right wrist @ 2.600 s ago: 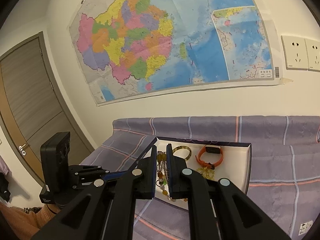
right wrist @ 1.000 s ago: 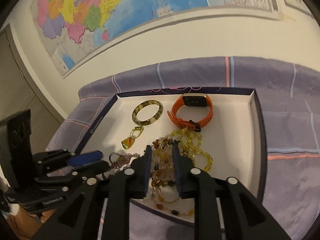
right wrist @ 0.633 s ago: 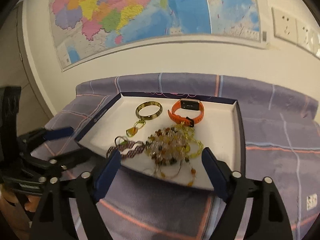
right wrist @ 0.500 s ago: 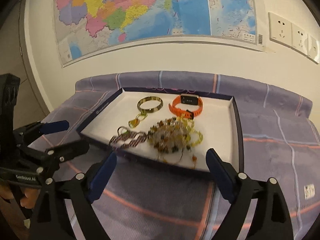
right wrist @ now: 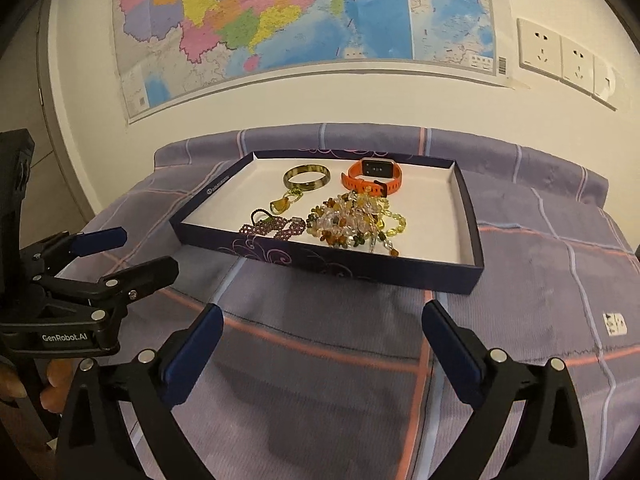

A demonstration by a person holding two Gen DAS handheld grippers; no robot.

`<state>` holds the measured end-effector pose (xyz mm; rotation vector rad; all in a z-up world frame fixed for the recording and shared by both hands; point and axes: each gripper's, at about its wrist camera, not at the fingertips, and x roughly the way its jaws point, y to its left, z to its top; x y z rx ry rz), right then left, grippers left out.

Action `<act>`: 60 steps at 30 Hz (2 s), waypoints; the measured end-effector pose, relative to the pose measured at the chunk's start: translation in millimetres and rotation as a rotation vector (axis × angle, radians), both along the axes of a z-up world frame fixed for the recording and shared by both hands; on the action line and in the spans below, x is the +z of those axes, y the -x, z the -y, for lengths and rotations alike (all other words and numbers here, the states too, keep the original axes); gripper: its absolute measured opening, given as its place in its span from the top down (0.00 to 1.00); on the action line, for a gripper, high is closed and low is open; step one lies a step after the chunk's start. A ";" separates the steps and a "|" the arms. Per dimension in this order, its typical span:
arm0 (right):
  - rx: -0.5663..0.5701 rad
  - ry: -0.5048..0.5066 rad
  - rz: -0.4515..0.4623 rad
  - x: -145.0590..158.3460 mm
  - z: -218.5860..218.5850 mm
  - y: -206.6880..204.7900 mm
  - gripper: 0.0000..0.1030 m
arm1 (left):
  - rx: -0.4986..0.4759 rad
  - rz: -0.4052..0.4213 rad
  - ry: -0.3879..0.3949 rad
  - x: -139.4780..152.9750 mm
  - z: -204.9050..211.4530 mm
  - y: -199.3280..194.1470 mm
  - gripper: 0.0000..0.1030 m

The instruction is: Organize jewelry

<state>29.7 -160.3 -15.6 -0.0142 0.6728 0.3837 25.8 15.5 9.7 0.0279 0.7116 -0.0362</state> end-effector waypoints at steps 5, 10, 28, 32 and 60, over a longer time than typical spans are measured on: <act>-0.001 0.001 0.003 1.1 1.8 3.9 0.07 | 0.010 0.004 -0.015 0.3 3.5 5.6 0.05; 0.003 0.012 0.002 -0.1 0.1 8.3 0.07 | 0.013 0.000 -0.022 -0.5 6.3 9.0 0.05; 0.001 0.009 -0.009 -1.6 -1.2 13.5 0.07 | 0.027 -0.001 -0.034 -2.6 8.3 13.4 0.05; 0.000 0.006 -0.009 -2.0 -1.0 13.7 0.07 | 0.028 -0.002 -0.037 -3.0 8.6 13.9 0.05; -0.002 0.009 -0.024 -5.6 -0.3 13.1 0.07 | 0.022 -0.021 -0.039 -9.6 12.4 14.2 0.05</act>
